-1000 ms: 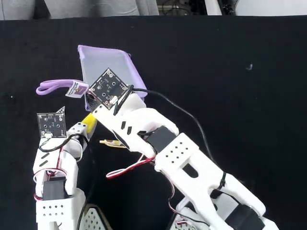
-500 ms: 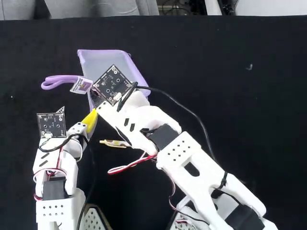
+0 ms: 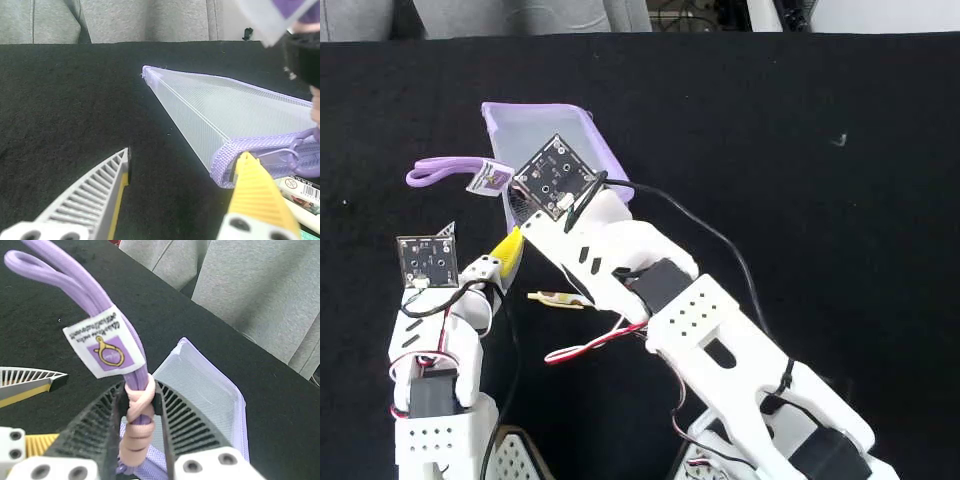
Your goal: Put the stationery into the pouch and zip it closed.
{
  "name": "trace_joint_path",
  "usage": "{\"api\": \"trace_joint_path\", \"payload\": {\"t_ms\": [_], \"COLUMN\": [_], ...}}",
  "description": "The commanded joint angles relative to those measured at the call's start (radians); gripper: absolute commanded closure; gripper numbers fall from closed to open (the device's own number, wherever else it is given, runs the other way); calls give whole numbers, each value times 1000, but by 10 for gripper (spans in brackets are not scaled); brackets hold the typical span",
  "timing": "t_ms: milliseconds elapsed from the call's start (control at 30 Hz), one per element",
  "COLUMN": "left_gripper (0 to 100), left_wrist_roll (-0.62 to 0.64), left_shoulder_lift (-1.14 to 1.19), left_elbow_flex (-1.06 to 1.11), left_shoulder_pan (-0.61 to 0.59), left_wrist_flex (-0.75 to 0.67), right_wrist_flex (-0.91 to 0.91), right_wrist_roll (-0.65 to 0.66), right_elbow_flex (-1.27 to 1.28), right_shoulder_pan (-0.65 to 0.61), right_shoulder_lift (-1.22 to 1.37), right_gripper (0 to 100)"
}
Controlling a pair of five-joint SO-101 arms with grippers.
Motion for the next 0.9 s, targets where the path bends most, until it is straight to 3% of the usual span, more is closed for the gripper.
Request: {"api": "trace_joint_path", "payload": {"t_ms": [0,300,533,867], "left_gripper": [668,678,840,845], "left_wrist_roll": [0,0,0,0], "left_shoulder_lift": [-8,-6,-6,-6], "left_elbow_flex": [22,22,22,22], "left_shoulder_pan": [-12,33,50,108], "left_wrist_flex": [-20,28,8,-2], "right_wrist_flex": [-21,-21,-21,-21], "right_wrist_roll": [-8,-9,-9,-9], "right_elbow_flex": [-18,-18,-18,-18], "right_shoulder_pan": [9,9,9,9], "right_shoulder_lift": [-2,-4,-4,-4], "right_gripper": [988,988,988,988]}}
